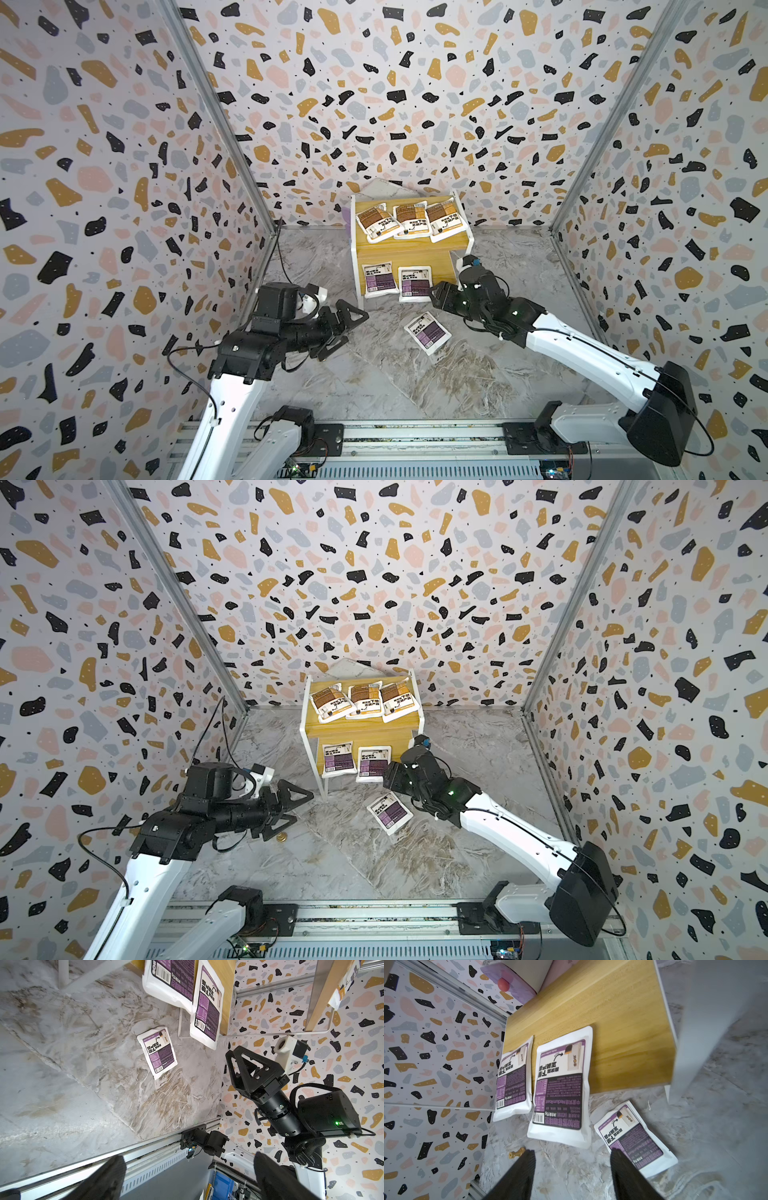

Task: Place the bagged coffee beans on the shelf by color
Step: Place the bagged coffee beans on the shelf.

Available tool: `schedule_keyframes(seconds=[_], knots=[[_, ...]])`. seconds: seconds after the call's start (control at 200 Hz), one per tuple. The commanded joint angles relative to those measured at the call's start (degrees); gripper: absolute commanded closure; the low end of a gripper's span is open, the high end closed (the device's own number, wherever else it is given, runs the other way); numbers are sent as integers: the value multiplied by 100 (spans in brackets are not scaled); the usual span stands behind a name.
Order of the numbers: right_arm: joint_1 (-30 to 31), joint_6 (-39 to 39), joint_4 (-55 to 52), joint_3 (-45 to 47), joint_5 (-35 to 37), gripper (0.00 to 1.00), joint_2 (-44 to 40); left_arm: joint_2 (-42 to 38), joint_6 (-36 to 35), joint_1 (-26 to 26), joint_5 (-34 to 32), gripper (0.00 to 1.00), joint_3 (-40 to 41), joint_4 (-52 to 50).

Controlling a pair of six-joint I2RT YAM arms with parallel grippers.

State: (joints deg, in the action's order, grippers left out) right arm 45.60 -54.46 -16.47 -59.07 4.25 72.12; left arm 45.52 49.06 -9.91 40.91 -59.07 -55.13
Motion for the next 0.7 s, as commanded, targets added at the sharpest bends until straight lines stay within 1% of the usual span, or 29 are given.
schedule_keyframes(seconds=[0.0, 0.025, 0.18, 0.315, 0.42, 0.481, 0.546, 0.571, 0.651, 0.696], knots=[[25, -52, -528, 143, -263, 41, -296, -116, 50, 34, 122, 0, 328, 325], [32, -64, -600, 172, -332, 42, -331, -142, 234, 33, 143, 0, 437, 387], [71, -151, -737, 550, -710, 52, -512, -428, 620, 33, 187, 0, 1107, 841], [77, -171, -648, 672, -1007, 61, -368, -614, 865, 33, 242, 0, 1503, 1158], [72, -171, -411, 623, -1125, 72, -83, -631, 874, 33, 234, 0, 1538, 1176], [71, -171, -259, 547, -1189, 82, 135, -613, 843, 33, 225, 0, 1505, 1158], [70, -171, -157, 458, -1236, 89, 341, -580, 795, 33, 210, 0, 1456, 1116], [71, -179, -103, 407, -1257, 93, 438, -566, 775, 34, 207, 0, 1441, 1097], [67, -179, 8, 264, -1286, 100, 677, -535, 711, 38, 187, 0, 1392, 1027], [71, -179, 53, 194, -1269, 100, 794, -518, 672, 42, 172, 0, 1374, 991]])
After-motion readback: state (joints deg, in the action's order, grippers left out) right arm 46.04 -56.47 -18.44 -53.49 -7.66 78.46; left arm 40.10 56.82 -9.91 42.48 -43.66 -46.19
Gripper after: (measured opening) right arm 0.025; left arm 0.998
